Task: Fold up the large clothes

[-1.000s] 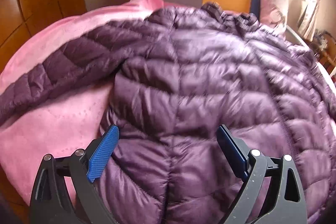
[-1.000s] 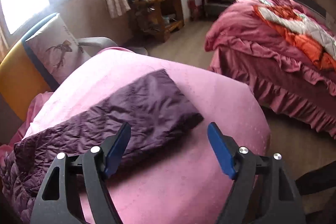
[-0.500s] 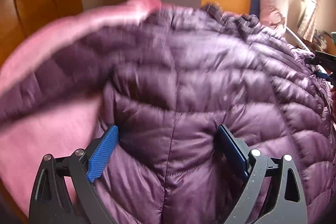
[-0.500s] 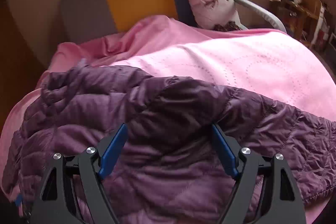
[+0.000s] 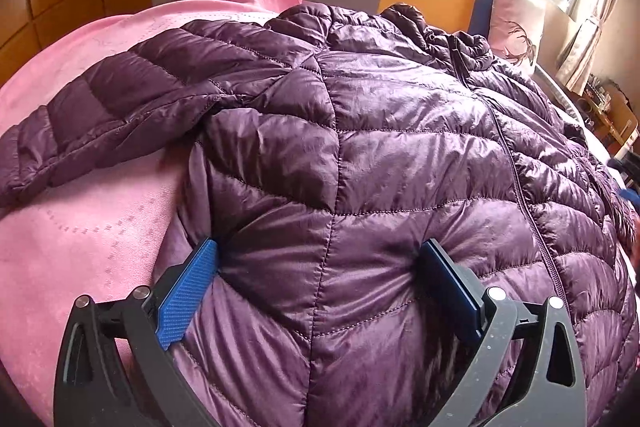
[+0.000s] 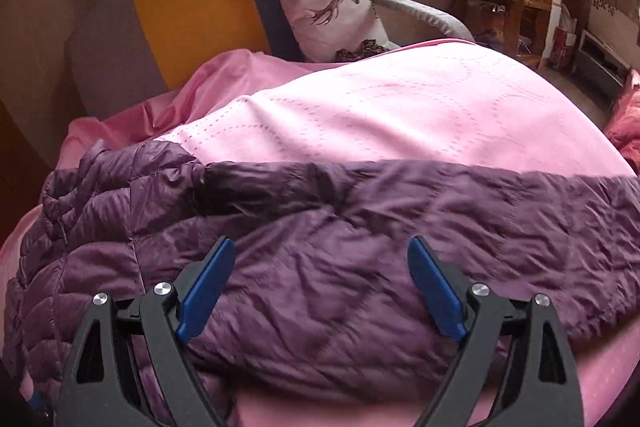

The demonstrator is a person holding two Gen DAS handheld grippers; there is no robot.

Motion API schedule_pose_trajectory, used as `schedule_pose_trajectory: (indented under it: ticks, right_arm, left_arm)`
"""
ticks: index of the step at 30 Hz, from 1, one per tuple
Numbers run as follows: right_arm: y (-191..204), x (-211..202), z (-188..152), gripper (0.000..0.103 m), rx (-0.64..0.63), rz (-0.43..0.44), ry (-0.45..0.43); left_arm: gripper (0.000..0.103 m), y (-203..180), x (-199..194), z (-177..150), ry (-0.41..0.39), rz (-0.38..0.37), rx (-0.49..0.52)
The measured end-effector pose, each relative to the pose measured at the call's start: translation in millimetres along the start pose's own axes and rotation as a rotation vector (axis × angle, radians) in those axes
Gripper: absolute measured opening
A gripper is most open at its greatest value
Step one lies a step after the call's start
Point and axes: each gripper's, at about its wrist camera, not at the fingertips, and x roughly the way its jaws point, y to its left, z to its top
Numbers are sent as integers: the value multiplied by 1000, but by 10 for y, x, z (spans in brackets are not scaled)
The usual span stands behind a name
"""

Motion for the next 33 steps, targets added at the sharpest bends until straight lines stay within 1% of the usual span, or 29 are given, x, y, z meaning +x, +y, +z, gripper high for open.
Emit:
schedule_pose_trajectory:
  ticks: [3, 6, 9, 10, 11, 13, 14, 15, 16, 17, 18, 20, 23, 24, 26, 28, 31, 33]
  right_arm:
    - [-508, -407, -222, 88, 97, 3, -27]
    - [-1046, -705, -438, 88, 218, -34, -49]
    - [-1689, -901, -592, 83, 420, -99, -66]
    - [-1899, -894, -590, 81, 491, -118, -58]
    - [-2119, -857, -587, 77, 576, -118, -46]
    - [-2390, -821, -533, 68, 689, -90, -58]
    - [-2467, -828, -452, 57, 705, -103, -70]
    - [-2509, -848, -377, 43, 704, -122, -66]
    - [-2511, -842, -277, 18, 703, -122, -55]
    - [-2467, -864, -193, 14, 689, -115, -61]
    - [-2348, -909, -88, 12, 645, -112, -82]
    - [-1908, -1025, 143, 10, 495, -80, -133]
    - [-1145, -1155, 349, 10, 266, 11, -172]
    - [-807, -1174, 388, 10, 178, 54, -174]
    - [-174, -1145, 358, 10, 48, 120, -168]
    - [459, -1054, 275, 10, -57, 204, -136]
    - [1363, -877, 28, 10, -214, 283, -80]
    - [1921, -734, -168, 10, -288, 342, -29]
  left_arm:
    - [99, -3, -6, -4, -1, -3, -2]
    - [99, -3, -13, -7, -4, 2, -13]
    - [99, -6, -11, -7, -4, 5, -12]
    - [99, -7, -11, -6, -4, 5, -12]
    - [99, -8, -10, -6, -4, 7, -11]
    - [99, -7, -8, -5, -3, 8, -10]
    - [99, -6, -12, -10, -2, 9, -10]
    - [99, -6, -13, -9, -3, 7, -11]
    - [99, -8, -13, -9, -3, 8, -11]
    - [99, -8, -12, -9, -3, 9, -11]
    - [99, -7, -14, -9, -3, 9, -11]
    - [99, -8, -15, -11, -4, 8, -12]
    - [99, -7, -16, -12, -3, 9, -12]
    - [99, -6, -16, -12, -3, 7, -13]
    - [99, -1, -21, -15, -5, 2, -17]
    - [99, 17, -27, -21, -7, -11, -25]
    - [99, 44, -34, -10, 3, -32, -39]
    - [99, 70, -45, 15, 17, -49, -51]
